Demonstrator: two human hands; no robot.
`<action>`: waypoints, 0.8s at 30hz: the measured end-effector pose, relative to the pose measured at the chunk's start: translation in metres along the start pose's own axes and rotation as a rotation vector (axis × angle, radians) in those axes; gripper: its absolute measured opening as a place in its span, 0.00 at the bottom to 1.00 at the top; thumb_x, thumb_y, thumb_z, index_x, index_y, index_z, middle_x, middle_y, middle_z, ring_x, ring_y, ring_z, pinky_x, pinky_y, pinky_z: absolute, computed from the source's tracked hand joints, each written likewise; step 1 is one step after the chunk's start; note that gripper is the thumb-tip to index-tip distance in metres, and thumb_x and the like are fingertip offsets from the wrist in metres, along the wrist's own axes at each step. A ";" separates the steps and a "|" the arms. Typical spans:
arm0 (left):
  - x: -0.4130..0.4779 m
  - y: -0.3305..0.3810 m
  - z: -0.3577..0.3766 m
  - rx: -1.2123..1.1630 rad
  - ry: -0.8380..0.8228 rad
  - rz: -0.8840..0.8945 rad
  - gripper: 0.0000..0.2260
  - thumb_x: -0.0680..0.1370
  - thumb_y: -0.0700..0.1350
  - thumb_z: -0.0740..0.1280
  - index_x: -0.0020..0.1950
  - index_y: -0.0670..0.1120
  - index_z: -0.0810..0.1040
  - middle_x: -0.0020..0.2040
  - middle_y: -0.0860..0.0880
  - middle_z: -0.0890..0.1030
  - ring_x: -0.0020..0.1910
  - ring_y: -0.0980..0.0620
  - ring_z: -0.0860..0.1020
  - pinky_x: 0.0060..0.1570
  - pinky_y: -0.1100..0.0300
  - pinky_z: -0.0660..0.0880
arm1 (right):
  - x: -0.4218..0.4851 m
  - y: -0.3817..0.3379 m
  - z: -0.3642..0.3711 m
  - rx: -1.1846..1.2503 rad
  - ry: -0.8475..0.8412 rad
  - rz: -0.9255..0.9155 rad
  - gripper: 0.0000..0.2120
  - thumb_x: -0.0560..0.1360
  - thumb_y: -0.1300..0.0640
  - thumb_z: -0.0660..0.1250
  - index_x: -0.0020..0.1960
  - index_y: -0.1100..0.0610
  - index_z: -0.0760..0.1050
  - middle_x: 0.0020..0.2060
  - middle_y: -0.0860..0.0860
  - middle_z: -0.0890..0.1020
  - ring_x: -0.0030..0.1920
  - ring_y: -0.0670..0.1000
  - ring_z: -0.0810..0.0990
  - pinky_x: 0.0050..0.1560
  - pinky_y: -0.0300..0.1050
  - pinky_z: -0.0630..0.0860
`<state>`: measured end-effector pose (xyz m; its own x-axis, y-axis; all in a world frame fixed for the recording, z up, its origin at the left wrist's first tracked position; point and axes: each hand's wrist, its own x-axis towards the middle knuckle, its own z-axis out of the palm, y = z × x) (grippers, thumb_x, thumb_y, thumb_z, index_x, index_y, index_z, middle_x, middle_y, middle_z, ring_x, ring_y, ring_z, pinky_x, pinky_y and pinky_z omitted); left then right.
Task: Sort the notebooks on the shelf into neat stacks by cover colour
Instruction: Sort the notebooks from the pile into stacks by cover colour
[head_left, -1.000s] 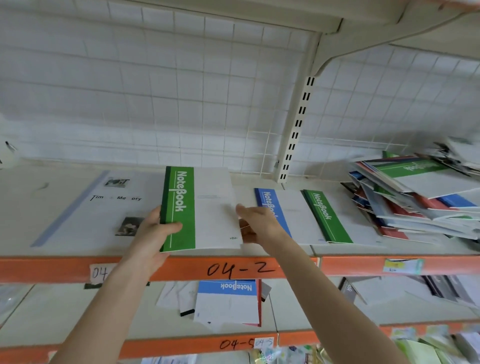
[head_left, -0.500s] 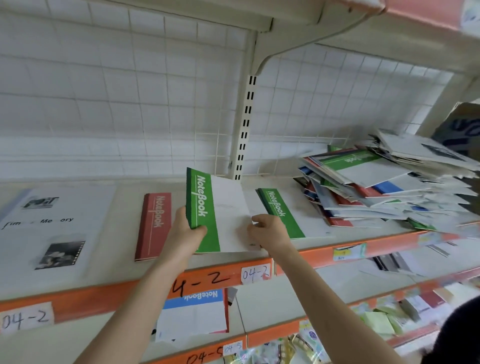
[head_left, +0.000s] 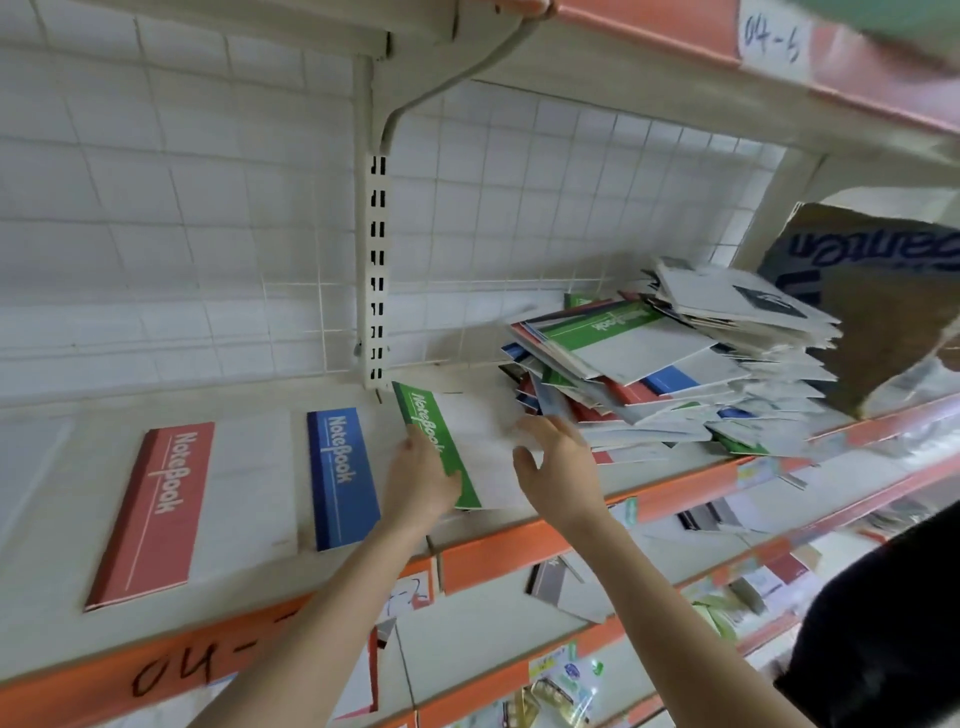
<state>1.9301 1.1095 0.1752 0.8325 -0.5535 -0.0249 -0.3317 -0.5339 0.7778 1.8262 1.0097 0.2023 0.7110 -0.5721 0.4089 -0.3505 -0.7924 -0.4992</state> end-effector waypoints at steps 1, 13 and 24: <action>-0.002 0.002 0.003 0.160 -0.012 0.026 0.24 0.77 0.42 0.65 0.70 0.38 0.60 0.63 0.40 0.72 0.61 0.42 0.72 0.57 0.50 0.74 | 0.003 0.002 -0.004 0.012 0.044 -0.041 0.14 0.71 0.69 0.65 0.57 0.65 0.78 0.52 0.61 0.79 0.54 0.62 0.77 0.50 0.49 0.75; 0.001 0.023 0.044 0.729 -0.041 -0.002 0.26 0.81 0.55 0.51 0.75 0.41 0.57 0.73 0.39 0.59 0.73 0.41 0.55 0.67 0.41 0.60 | 0.033 0.034 -0.041 0.110 0.309 -0.287 0.11 0.66 0.69 0.61 0.41 0.65 0.81 0.39 0.59 0.81 0.40 0.60 0.79 0.37 0.45 0.76; 0.006 0.045 0.029 0.609 0.152 0.138 0.20 0.81 0.51 0.55 0.70 0.44 0.66 0.69 0.45 0.66 0.71 0.45 0.60 0.63 0.51 0.67 | 0.093 0.053 -0.074 -0.479 -0.223 0.017 0.20 0.79 0.49 0.55 0.66 0.58 0.69 0.58 0.57 0.73 0.60 0.57 0.71 0.59 0.51 0.71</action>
<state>1.9076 1.0638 0.1922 0.8031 -0.5698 0.1741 -0.5954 -0.7565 0.2706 1.8286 0.8987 0.2709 0.7968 -0.5684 0.2048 -0.5655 -0.8210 -0.0785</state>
